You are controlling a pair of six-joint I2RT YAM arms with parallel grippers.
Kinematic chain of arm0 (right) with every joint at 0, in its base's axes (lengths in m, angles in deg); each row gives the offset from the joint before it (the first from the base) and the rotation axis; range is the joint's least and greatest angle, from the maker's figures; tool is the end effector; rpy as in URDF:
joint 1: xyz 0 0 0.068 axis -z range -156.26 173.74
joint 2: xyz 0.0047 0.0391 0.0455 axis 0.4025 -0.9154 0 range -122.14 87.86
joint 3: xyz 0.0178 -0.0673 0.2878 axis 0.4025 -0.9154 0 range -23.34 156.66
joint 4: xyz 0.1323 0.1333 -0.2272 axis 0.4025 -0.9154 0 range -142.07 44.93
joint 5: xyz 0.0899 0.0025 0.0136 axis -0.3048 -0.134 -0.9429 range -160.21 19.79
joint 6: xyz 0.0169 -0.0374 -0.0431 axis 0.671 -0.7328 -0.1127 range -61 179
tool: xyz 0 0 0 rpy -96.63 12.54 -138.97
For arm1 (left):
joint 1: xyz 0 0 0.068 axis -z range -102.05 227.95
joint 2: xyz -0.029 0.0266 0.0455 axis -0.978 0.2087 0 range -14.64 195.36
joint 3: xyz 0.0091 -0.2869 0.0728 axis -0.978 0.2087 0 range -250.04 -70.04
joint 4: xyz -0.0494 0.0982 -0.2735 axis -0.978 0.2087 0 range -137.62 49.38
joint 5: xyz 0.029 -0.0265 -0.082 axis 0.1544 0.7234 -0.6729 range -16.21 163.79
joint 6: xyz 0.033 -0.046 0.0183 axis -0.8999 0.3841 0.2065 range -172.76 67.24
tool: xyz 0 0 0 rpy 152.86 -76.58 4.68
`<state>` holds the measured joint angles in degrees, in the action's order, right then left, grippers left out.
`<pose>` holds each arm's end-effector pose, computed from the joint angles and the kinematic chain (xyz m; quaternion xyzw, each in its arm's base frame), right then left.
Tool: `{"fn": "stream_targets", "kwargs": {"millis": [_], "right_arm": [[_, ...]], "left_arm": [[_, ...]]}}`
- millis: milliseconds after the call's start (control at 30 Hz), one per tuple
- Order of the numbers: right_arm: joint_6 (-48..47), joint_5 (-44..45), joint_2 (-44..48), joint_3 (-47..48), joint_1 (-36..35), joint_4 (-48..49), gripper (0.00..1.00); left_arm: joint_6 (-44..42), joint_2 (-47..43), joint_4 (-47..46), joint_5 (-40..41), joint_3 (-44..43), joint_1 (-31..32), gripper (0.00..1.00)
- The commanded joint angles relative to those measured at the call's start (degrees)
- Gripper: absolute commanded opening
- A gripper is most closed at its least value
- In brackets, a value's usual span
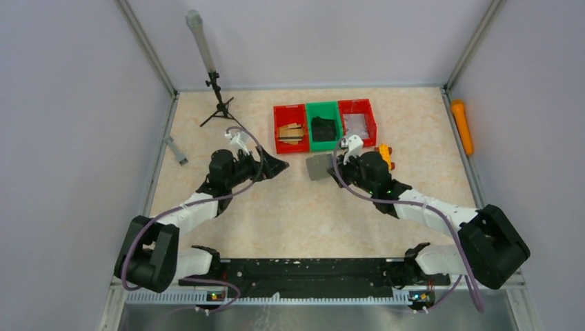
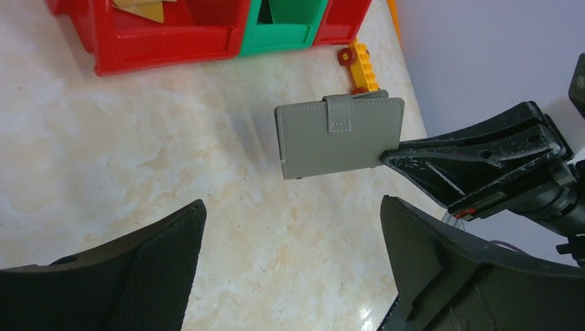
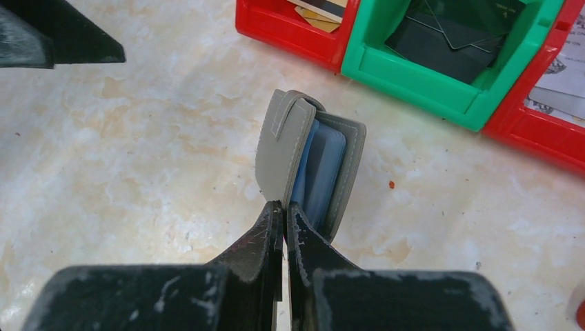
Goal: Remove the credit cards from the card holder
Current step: Move the card holder to the center of the board.
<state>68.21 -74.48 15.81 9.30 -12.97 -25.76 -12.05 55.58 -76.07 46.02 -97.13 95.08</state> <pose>0.2356 0.1797 0.2156 -0.2154 0.7905 0.2514 0.5152 0.2587 -0.1010 0.2082 -0.0135 0.7822 -0.4532 0.4274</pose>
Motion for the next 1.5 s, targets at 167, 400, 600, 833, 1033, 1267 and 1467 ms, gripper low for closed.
{"fn": "stream_targets", "kwargs": {"millis": [167,400,600,833,1033,1267,1467], "right_arm": [[-4.96,-2.17,2.51,-0.15,-3.81,5.56,0.00],[-7.99,0.53,0.97,0.71,-6.72,4.65,0.00],[-8.70,0.68,0.17,1.13,-7.67,4.41,0.00],[-8.86,1.81,-0.36,1.10,-8.32,4.74,0.00],[-14.57,5.75,-5.00,-0.25,-10.24,11.60,0.00],[-22.64,21.24,-7.69,-3.19,-14.88,20.19,0.00],[-24.89,25.20,-5.49,-6.36,-14.95,25.72,0.00]], "left_arm": [[5.89,8.39,-4.34,-5.24,-5.37,3.34,0.99],[5.02,11.66,-0.95,-5.81,-7.90,3.61,0.84],[5.50,15.66,-1.00,-10.23,-10.23,3.72,0.74],[5.45,14.35,-0.63,-9.28,-9.64,3.79,0.87],[6.04,14.71,-1.00,-9.66,-9.64,3.79,0.87],[5.61,14.86,-0.11,-9.12,-9.90,3.79,0.84],[5.01,14.44,0.91,-8.42,-10.05,3.77,0.83]]}}
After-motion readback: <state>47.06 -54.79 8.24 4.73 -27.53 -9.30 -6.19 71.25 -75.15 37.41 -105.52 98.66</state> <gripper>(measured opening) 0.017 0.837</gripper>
